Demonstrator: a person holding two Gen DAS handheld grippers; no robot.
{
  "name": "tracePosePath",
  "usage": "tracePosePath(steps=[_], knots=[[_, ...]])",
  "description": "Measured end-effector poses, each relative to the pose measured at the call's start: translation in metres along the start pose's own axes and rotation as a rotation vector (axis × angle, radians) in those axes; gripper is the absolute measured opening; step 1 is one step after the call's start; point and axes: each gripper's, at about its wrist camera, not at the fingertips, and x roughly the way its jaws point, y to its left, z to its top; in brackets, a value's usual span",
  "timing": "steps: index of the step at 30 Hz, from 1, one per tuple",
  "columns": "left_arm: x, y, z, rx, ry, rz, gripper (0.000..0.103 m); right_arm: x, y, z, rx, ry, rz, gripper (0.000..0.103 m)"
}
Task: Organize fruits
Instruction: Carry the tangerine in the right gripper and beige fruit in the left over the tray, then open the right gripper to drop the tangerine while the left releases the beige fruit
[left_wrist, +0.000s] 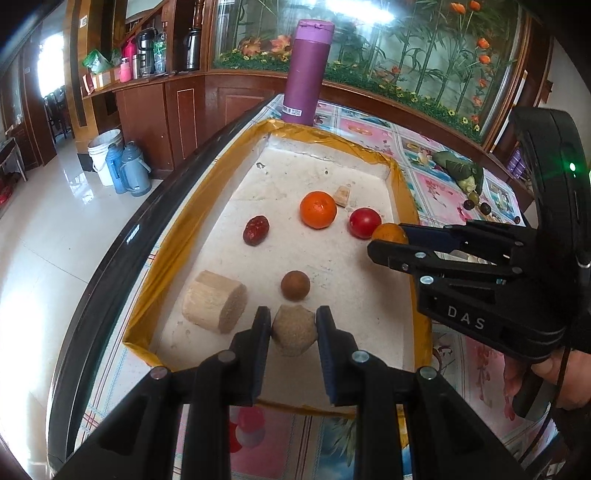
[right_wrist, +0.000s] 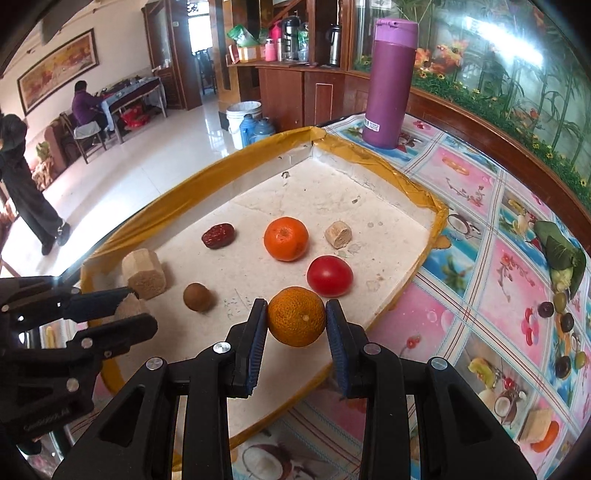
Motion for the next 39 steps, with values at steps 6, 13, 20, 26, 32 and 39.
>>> tracePosePath(steps=[6, 13, 20, 26, 32, 39], knots=[[0.01, 0.001, 0.0, -0.003, 0.025, 0.005, 0.028, 0.01, 0.001, 0.001, -0.021, 0.018, -0.011, 0.031], [0.016, -0.005, -0.001, 0.032, 0.016, 0.054, 0.028, 0.017, 0.004, 0.0, -0.043, 0.024, -0.013, 0.031], [0.019, -0.016, -0.005, 0.095, 0.004, 0.116, 0.043, 0.017, 0.004, -0.001, -0.07, 0.016, -0.035, 0.031], [0.014, -0.017, -0.007, 0.094, -0.002, 0.118, 0.045, 0.015, 0.006, -0.002, -0.071, 0.013, -0.044, 0.031], [0.004, -0.012, -0.009, 0.073, -0.02, 0.137, 0.052, 0.002, 0.004, -0.005, -0.041, -0.001, -0.044, 0.031], [-0.013, -0.006, -0.013, 0.02, -0.064, 0.17, 0.065, -0.029, 0.002, -0.017, 0.008, -0.032, -0.045, 0.038]])
